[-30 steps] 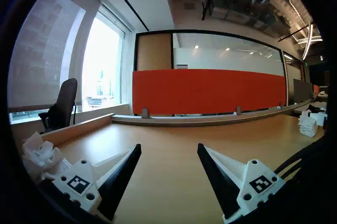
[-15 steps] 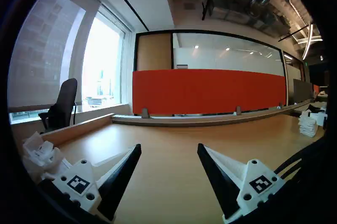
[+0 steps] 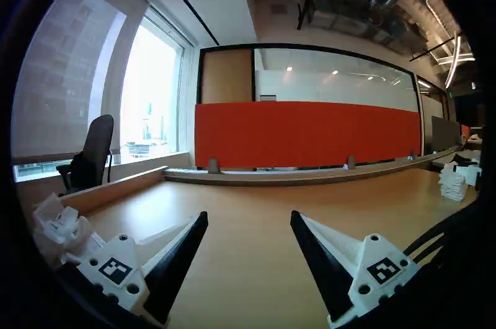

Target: Fold towel

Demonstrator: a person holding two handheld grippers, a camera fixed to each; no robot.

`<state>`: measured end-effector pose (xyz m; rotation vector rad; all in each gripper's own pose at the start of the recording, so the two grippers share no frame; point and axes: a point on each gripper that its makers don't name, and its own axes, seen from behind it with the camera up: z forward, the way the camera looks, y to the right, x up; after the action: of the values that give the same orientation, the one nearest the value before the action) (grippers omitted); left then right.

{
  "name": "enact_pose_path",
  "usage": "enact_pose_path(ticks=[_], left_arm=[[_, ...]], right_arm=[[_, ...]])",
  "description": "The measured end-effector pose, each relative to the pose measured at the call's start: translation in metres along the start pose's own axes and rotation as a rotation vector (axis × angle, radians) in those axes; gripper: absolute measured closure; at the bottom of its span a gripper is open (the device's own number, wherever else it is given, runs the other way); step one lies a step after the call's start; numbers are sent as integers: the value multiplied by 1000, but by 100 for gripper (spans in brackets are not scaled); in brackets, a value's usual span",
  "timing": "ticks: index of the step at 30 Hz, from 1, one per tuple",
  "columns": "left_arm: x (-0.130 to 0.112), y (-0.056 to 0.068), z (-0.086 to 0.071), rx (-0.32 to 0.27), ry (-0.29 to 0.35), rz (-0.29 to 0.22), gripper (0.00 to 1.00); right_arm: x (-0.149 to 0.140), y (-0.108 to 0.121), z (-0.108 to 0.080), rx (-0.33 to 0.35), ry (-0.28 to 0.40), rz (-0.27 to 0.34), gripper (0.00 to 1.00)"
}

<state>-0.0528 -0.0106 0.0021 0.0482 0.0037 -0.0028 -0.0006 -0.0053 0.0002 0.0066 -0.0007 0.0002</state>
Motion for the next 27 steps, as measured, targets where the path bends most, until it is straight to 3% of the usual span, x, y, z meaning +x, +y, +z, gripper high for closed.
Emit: enact_pose_path(ticks=[27], left_arm=[[1,3,1,-16,-1,-2,1]], right_arm=[[-1,0,0,0,0,0,0]])
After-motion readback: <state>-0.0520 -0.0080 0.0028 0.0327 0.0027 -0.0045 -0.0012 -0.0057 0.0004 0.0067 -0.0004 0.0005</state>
